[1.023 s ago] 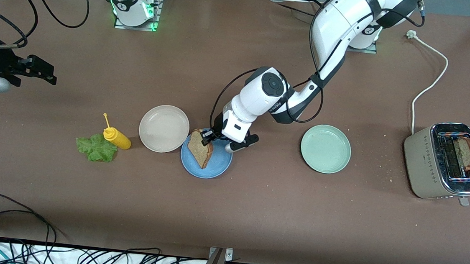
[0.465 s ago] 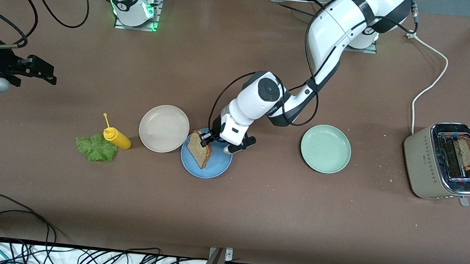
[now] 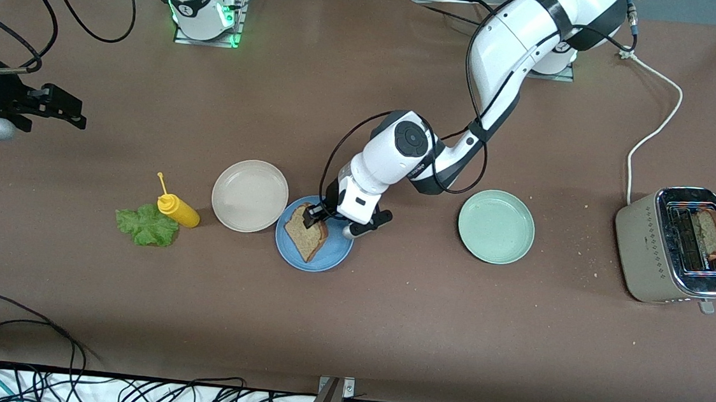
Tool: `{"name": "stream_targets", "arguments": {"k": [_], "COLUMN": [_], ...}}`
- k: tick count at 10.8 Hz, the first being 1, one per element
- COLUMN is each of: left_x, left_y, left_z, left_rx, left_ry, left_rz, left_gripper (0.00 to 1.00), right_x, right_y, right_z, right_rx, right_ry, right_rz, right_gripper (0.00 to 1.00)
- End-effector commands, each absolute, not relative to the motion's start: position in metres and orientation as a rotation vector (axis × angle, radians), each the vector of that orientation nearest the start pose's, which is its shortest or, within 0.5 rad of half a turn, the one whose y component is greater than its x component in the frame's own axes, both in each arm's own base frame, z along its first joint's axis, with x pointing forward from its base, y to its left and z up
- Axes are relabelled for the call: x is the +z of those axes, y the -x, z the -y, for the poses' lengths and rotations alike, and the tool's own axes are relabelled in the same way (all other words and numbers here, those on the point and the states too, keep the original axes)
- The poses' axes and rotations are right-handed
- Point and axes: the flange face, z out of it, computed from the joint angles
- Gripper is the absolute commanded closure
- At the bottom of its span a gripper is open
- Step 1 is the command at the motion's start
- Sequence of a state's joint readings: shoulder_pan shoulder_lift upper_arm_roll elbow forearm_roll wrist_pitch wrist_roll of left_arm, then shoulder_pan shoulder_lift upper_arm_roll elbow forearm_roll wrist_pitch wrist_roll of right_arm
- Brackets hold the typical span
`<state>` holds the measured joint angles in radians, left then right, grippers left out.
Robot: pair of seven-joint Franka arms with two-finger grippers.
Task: Make sandwich in blue plate with both arms
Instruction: 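Lower the bread onto the blue plate and open the left gripper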
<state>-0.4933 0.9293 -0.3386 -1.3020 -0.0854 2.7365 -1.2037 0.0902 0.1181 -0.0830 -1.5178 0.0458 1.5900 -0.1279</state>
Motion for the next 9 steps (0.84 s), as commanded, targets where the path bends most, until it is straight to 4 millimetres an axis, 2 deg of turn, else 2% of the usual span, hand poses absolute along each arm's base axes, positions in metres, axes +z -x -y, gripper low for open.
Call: {"name": "stream_targets", "arguments": {"k": [1,2,4,7,9], "left_x": [0.259,0.258,0.259,0.286,0.319], "left_y": [-0.601,-0.603,-0.603,-0.615,-0.629], "left_z": [0.504,0.499,0.489,0.452,0.412], "left_rx": [0.013,-0.008,-0.082,-0.126,-0.106], "left_ry": [-2.480,-2.509,-2.585,-2.719,-2.828], "left_rz": [-0.830,-0.838,-0.850,-0.865,-0.864], "left_gripper": [0.11,0.00,0.00,0.00,0.00], "right_x": [0.589,0.589,0.589,0.589,0.589], "right_y": [-0.591,-0.591,-0.591,-0.591,-0.591], "right_z": [-0.010,-0.010,-0.010,-0.010,-0.009], "right_rx": [0.054,0.054,0.054,0.054,0.051], "right_ry": [3.085,3.085,3.085,3.085,3.086], "right_rz": [0.221,0.221,0.221,0.221,0.218], "right_gripper": [0.00,0.00,0.00,0.00,0.00]}}
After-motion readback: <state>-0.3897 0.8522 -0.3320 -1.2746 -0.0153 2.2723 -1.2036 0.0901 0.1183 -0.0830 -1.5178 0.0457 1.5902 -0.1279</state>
